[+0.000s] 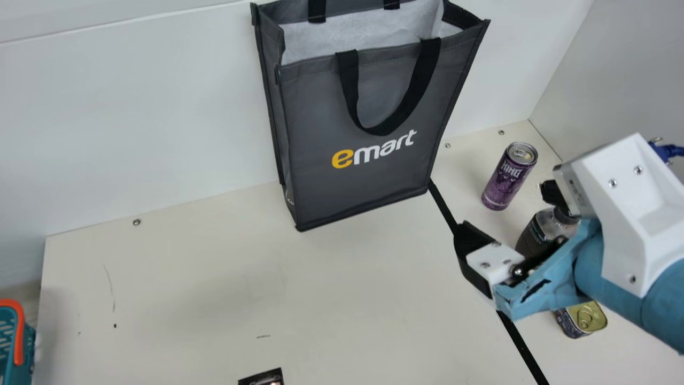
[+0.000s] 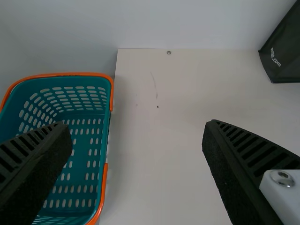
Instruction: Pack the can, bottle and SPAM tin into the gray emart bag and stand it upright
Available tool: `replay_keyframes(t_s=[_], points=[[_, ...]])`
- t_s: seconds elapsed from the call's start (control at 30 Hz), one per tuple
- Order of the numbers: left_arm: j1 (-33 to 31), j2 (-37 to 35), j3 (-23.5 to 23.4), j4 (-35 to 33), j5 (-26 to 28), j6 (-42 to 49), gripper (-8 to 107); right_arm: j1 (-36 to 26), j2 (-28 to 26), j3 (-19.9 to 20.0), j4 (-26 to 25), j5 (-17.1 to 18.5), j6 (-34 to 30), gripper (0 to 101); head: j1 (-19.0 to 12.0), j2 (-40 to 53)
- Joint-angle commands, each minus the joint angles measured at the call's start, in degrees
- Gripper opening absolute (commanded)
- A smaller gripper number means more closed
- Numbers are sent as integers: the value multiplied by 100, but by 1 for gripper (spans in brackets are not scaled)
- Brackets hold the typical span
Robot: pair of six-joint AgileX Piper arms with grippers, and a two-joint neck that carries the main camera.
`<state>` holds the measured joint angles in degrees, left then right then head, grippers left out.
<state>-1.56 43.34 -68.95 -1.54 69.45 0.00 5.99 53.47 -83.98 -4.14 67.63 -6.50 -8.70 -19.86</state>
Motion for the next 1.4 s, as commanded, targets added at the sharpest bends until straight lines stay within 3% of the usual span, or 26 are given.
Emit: replay_keyframes(t_s=[0.0, 0.47, 1.37], points=[[0, 0, 0, 0, 0, 0, 90, 37, 57, -105, -25, -34, -88, 95, -130, -14], [0, 0, 0, 0, 0, 0, 90, 96, 605, -822, 107, -207, -813, 95, -130, -14], [0, 0, 0, 0, 0, 0, 90, -809, 2026, -2412, 1499, -362, -3015, 95, -130, -14]])
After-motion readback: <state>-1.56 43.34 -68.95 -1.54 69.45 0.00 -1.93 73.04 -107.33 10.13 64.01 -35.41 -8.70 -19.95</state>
